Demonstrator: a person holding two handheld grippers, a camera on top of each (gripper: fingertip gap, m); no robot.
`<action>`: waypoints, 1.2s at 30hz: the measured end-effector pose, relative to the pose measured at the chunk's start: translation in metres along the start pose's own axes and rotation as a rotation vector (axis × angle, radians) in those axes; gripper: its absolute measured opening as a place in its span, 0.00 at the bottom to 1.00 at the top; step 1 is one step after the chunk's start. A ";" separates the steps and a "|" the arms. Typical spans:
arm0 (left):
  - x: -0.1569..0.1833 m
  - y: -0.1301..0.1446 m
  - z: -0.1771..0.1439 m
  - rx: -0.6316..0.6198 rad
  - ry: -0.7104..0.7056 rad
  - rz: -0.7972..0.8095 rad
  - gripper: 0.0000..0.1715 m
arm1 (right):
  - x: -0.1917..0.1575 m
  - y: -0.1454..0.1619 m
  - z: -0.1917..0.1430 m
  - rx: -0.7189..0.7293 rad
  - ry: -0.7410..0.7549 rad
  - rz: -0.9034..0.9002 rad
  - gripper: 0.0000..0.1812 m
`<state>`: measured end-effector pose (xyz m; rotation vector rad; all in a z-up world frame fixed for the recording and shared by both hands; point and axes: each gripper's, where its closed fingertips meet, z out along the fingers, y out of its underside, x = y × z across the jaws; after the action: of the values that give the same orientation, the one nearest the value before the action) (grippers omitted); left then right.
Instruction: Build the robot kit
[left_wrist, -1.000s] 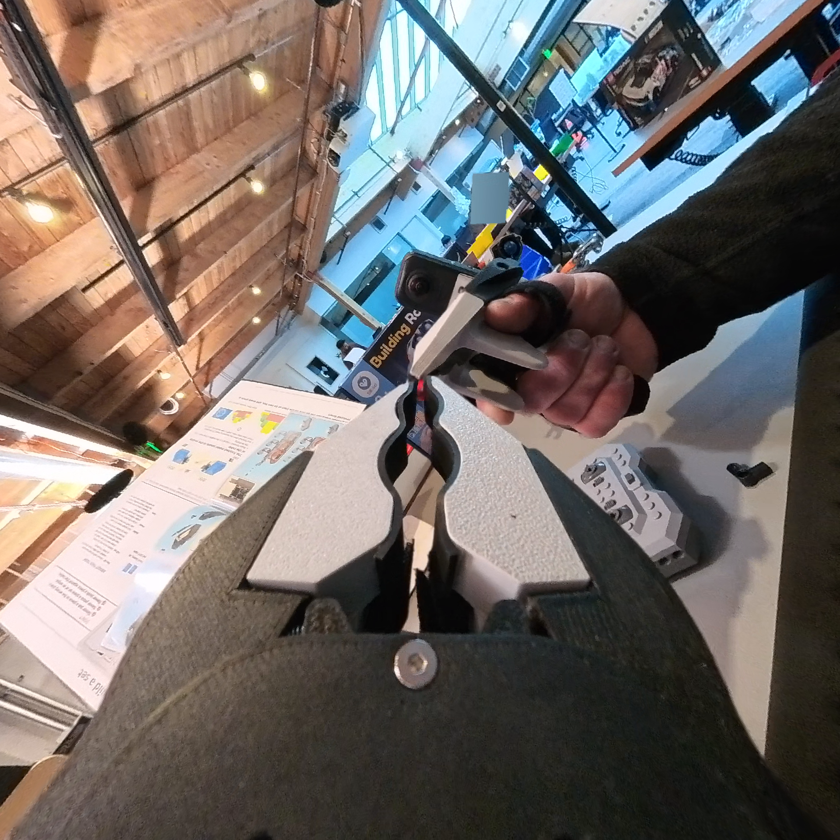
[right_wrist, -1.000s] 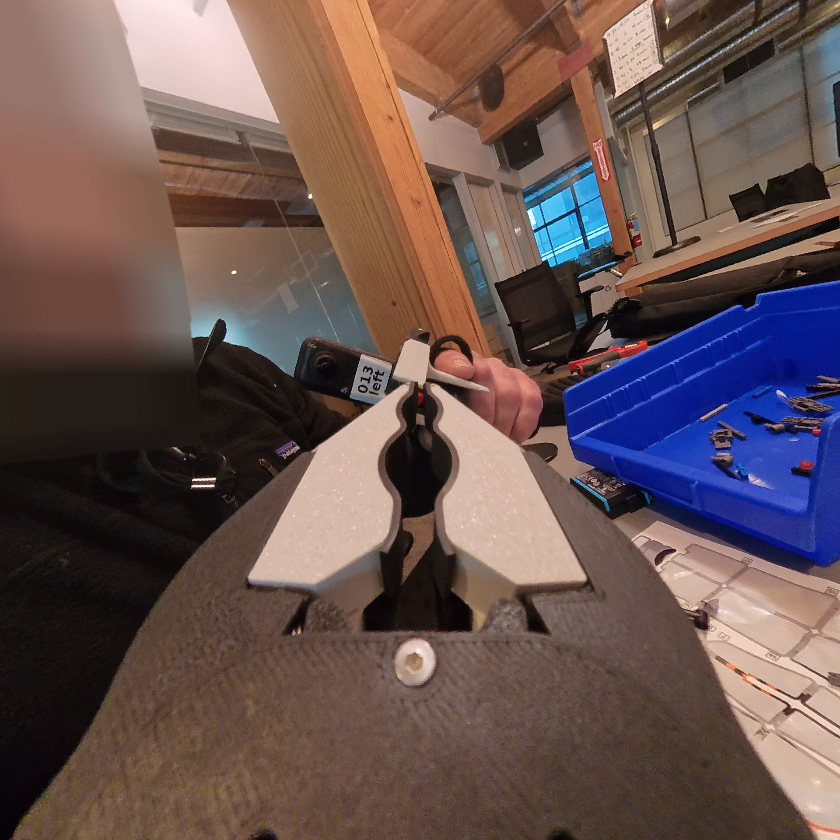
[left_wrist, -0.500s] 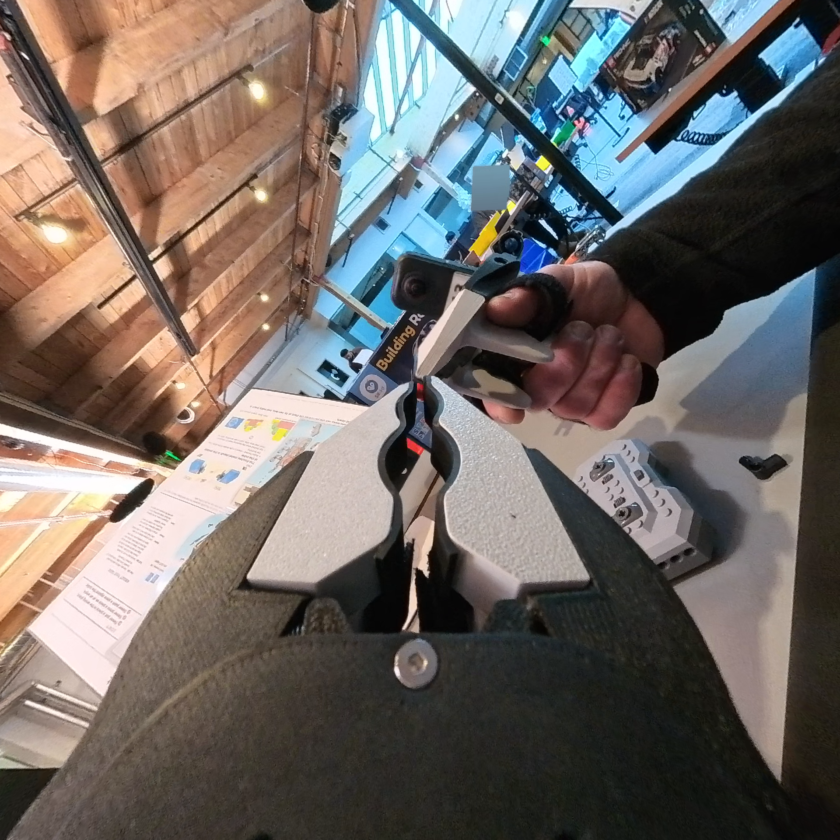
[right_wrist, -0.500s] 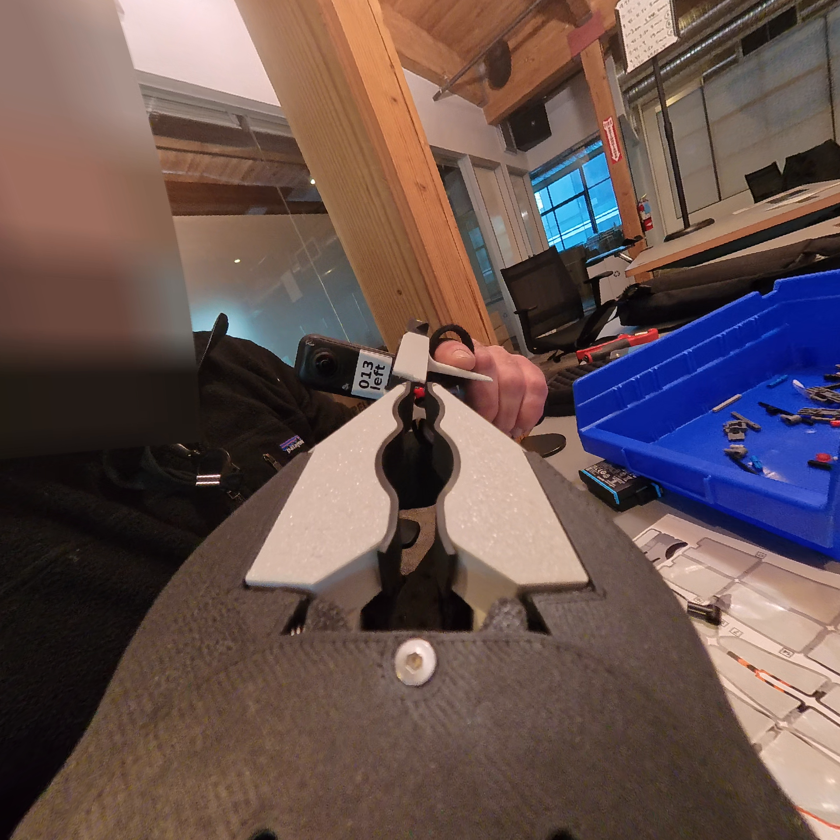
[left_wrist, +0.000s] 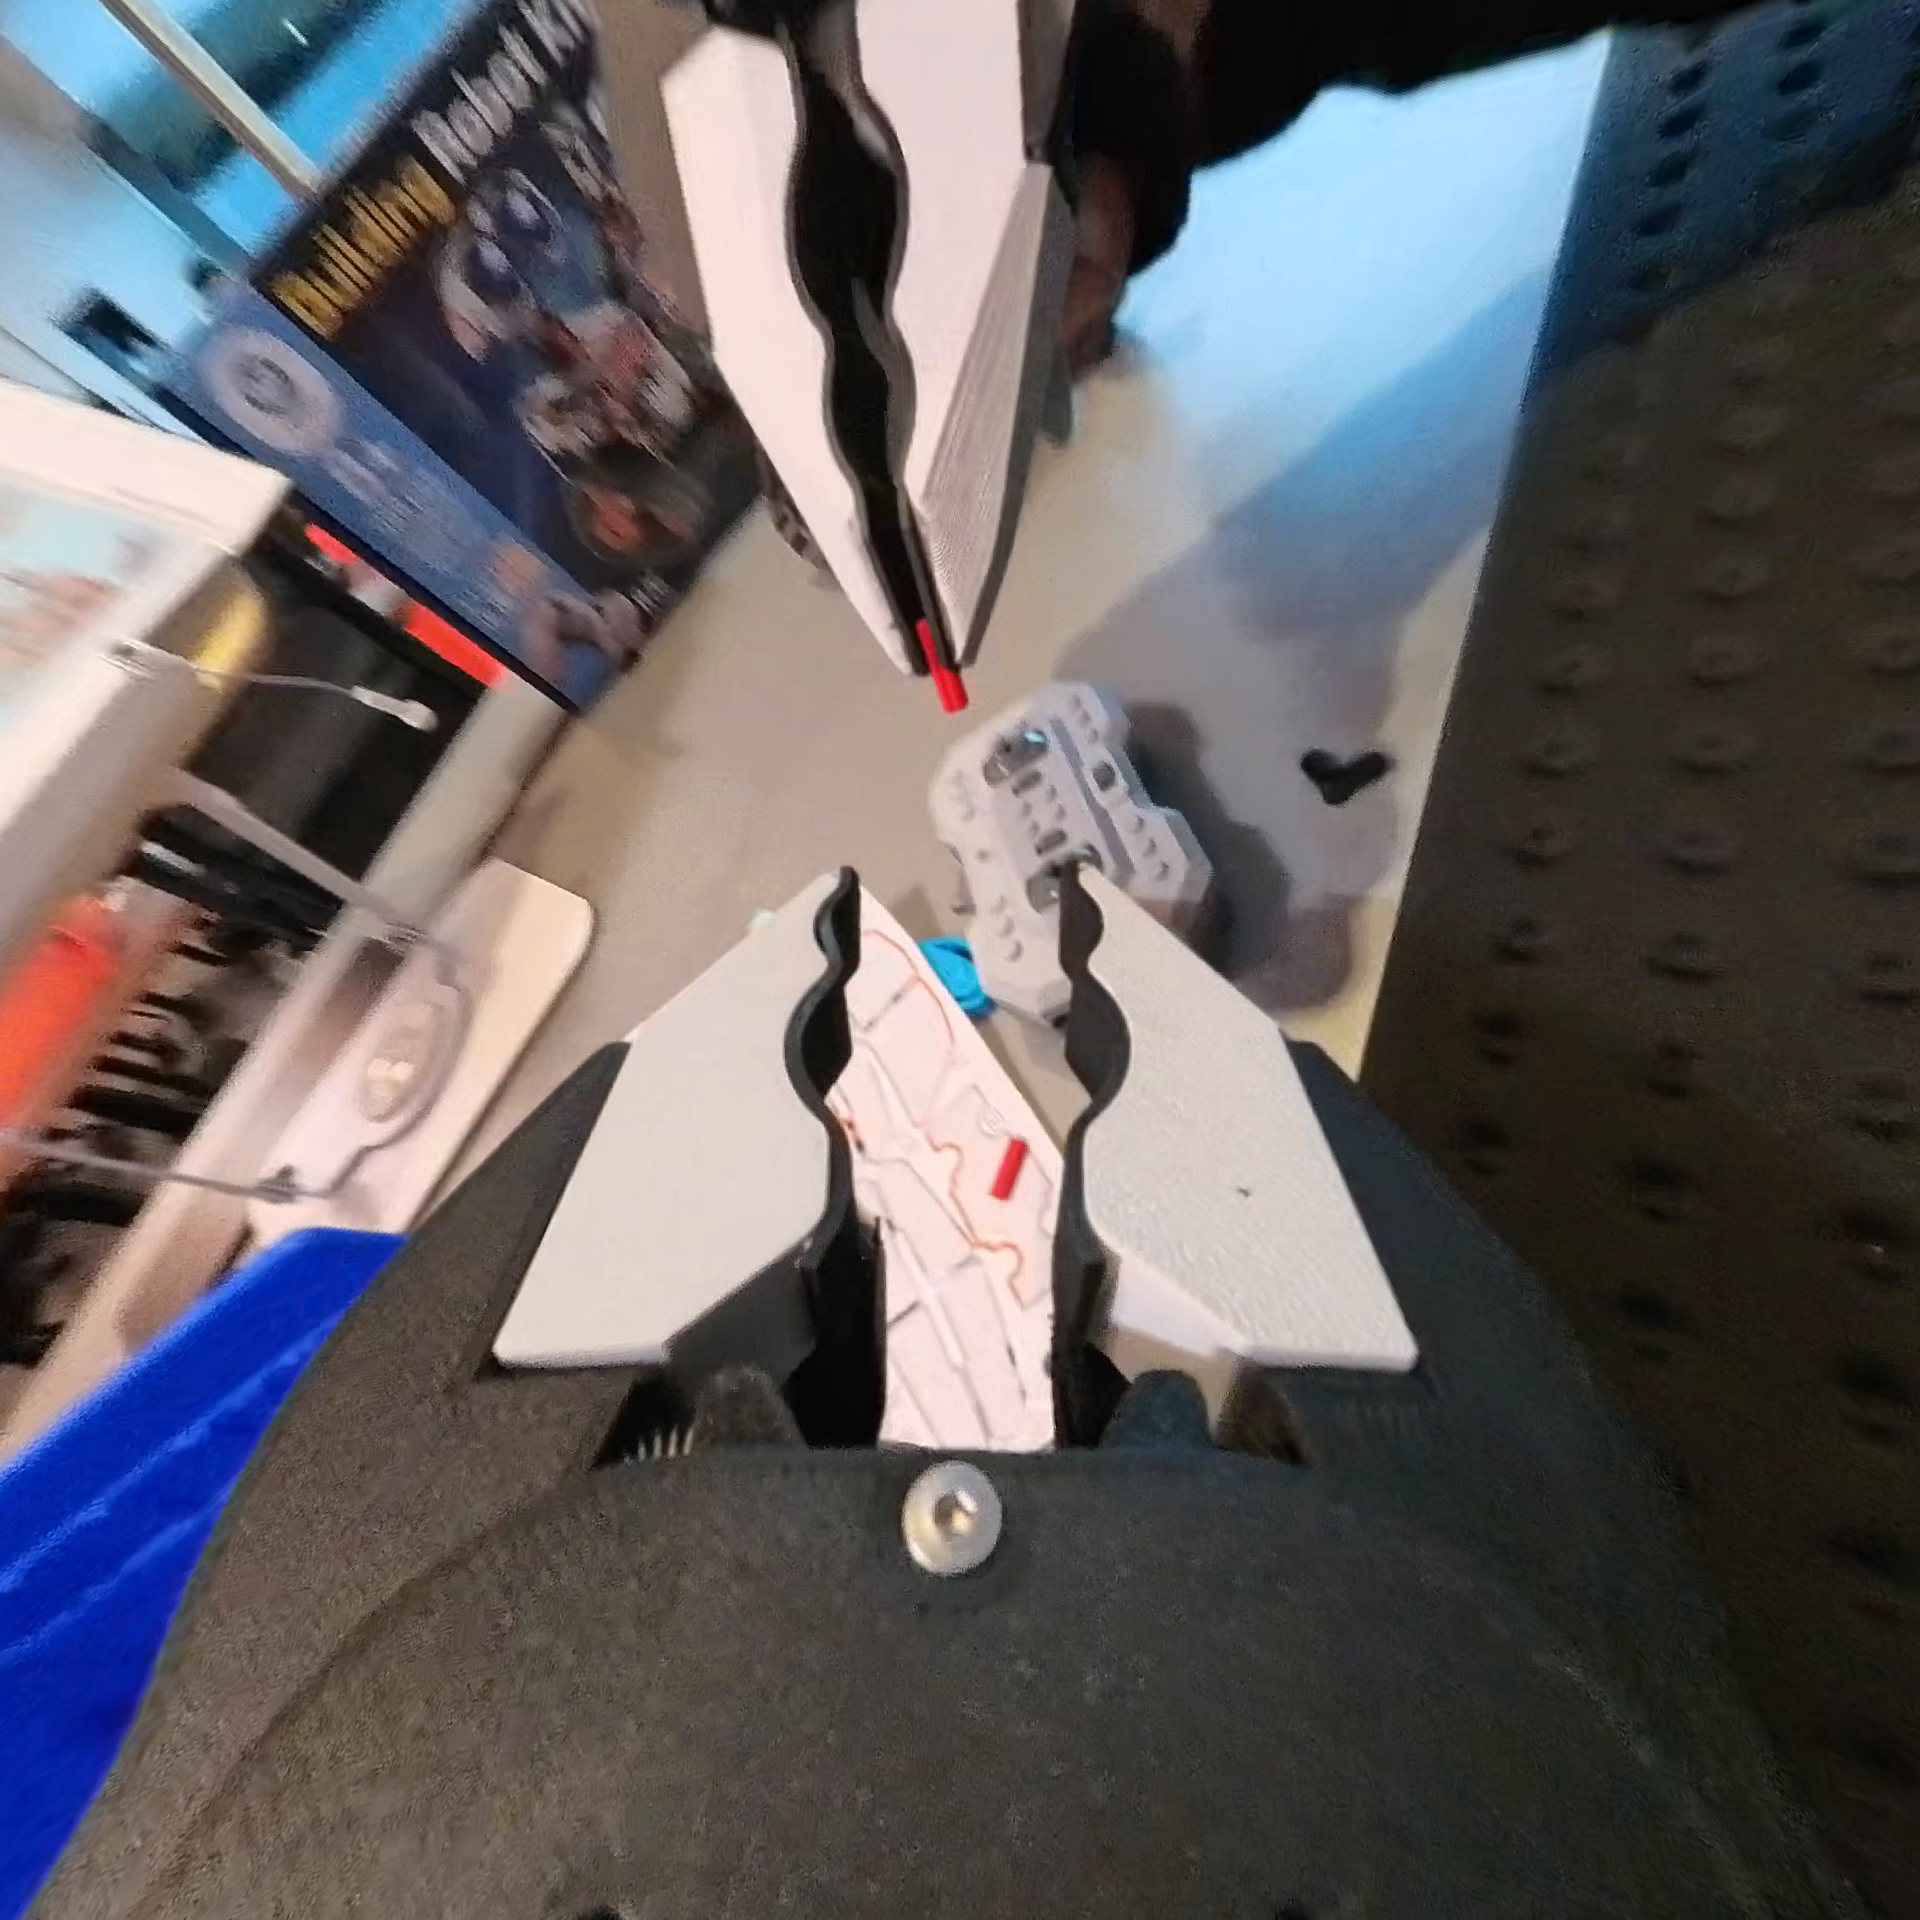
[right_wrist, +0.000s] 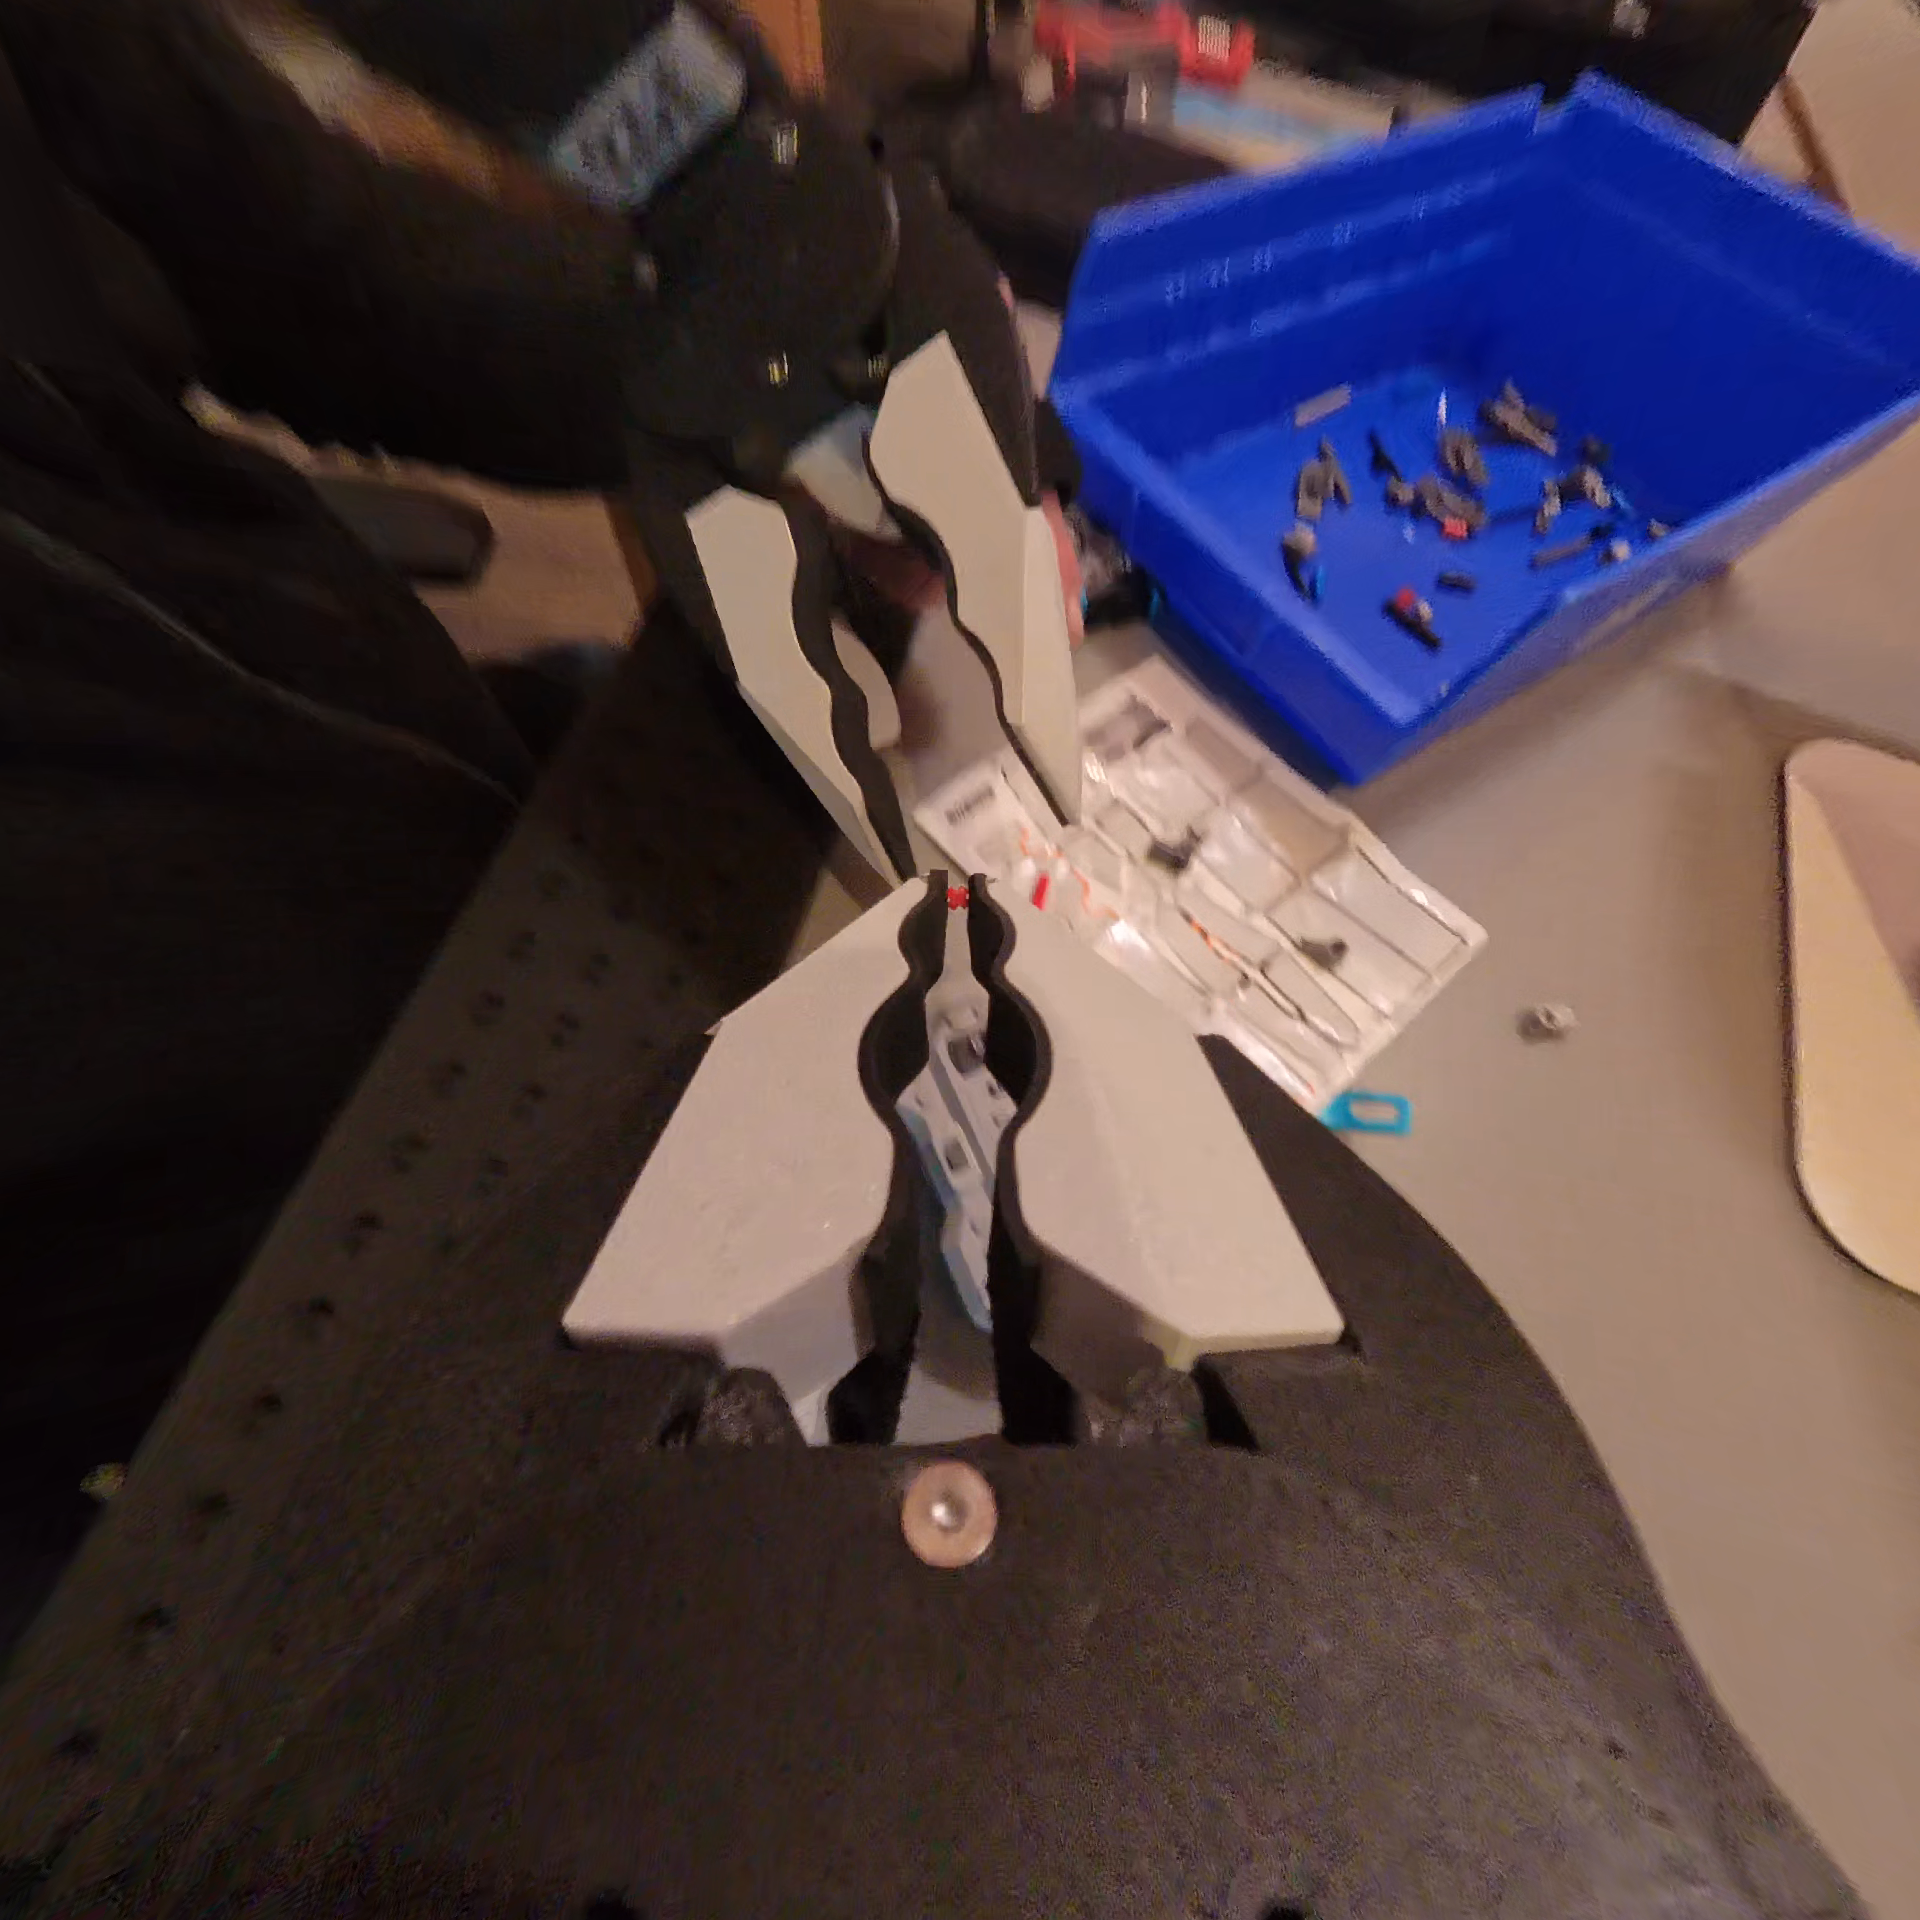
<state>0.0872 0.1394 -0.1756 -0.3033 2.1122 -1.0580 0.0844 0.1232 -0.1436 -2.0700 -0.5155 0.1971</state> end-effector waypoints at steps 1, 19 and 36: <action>0.005 0.006 0.004 -0.020 0.036 -0.018 0.21 | 0.002 0.009 0.003 -0.075 0.022 -0.030 0.01; 0.028 0.031 0.027 -0.051 0.182 -0.083 0.16 | 0.010 0.064 0.026 -0.413 -0.014 -0.117 0.01; 0.044 0.025 0.034 -0.049 0.198 -0.004 0.16 | 0.005 0.067 0.024 -0.496 -0.012 -0.110 0.01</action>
<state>0.0833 0.1133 -0.2303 -0.2339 2.3170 -1.0782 0.0996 0.1137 -0.2131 -2.5110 -0.7402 0.0144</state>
